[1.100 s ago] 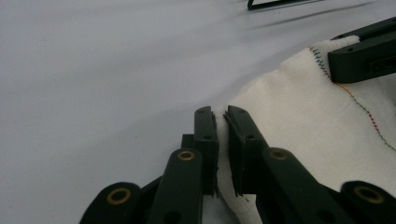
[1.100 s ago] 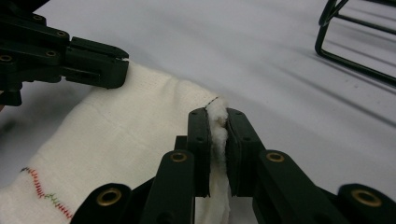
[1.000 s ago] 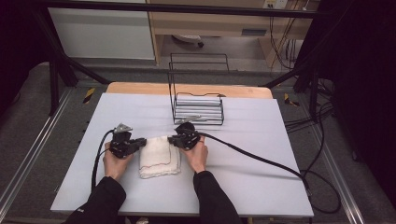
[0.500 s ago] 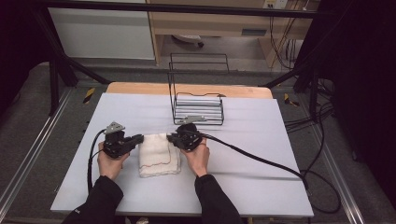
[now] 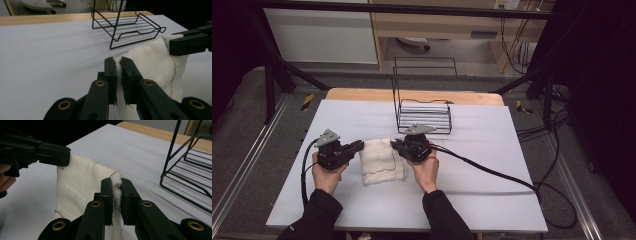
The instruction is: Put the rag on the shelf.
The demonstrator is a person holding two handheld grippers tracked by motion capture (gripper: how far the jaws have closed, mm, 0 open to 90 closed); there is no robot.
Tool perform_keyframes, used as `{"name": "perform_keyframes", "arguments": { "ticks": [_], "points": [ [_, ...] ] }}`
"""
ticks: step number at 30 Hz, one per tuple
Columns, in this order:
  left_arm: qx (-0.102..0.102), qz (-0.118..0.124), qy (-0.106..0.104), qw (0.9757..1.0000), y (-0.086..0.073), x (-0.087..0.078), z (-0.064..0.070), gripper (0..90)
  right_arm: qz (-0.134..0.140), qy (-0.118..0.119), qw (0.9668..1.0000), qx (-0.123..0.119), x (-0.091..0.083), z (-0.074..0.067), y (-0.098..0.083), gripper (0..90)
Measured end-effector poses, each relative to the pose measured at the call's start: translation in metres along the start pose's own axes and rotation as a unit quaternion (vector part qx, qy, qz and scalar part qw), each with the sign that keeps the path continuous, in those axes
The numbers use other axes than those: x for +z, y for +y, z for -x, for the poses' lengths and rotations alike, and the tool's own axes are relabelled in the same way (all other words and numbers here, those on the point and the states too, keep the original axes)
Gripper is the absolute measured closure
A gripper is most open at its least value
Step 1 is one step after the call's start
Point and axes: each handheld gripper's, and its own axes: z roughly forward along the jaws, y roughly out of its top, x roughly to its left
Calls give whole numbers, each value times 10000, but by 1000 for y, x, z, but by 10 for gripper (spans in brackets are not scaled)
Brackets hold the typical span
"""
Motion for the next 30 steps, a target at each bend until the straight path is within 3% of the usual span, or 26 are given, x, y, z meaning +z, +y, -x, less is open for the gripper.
{"name": "perform_keyframes", "arguments": {
  "ticks": [17,30],
  "points": [
    [210,502,-55,9985,14,-16,20,828,507,-111,9984,-245,-29,-7,12,820],
    [359,667,-92,9971,27,-20,36,828,732,-283,9960,-421,-50,-10,18,820]
  ]
}}
